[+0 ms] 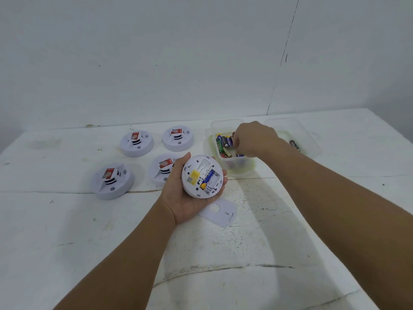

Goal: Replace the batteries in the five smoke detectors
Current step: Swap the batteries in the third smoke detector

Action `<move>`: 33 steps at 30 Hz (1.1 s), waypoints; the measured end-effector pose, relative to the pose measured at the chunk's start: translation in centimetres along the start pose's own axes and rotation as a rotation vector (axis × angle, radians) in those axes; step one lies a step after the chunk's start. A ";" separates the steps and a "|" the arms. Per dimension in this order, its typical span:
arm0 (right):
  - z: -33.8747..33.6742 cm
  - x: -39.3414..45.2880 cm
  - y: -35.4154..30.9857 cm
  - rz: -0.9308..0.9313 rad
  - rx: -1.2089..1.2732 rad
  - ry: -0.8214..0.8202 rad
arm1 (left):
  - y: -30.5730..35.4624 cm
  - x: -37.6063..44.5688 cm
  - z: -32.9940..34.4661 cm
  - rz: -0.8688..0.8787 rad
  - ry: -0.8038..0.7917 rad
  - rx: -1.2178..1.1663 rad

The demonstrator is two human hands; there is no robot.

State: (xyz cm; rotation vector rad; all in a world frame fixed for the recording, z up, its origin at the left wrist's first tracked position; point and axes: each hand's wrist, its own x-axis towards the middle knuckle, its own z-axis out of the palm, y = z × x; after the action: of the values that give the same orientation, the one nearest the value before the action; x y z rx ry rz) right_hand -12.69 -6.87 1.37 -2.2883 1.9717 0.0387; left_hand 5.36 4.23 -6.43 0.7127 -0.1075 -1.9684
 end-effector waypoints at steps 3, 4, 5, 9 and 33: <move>0.0 0.3 -0.3 0.021 -0.103 -0.034 | 0.0 0.1 -0.2 -0.003 -0.008 -0.003; 0.0 0.4 -0.4 0.022 -0.142 -0.042 | 0.0 0.2 -0.2 -0.007 -0.008 -0.005; -0.1 0.3 -0.5 0.018 -0.176 -0.047 | 0.1 0.2 -0.1 -0.010 -0.004 -0.006; 0.0 -0.1 -0.9 0.001 -0.247 -0.053 | 0.2 0.1 -0.1 -0.020 0.006 -0.011; 8.2 -11.9 -3.4 -0.046 1.473 0.383 | -0.3 0.0 -0.5 0.032 -0.050 0.050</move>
State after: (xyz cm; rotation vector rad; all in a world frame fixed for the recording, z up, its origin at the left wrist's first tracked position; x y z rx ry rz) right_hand -10.68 6.21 -5.33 -1.3018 1.1817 -1.3883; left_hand 5.36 4.47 -6.93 0.6904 -0.1970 -1.9593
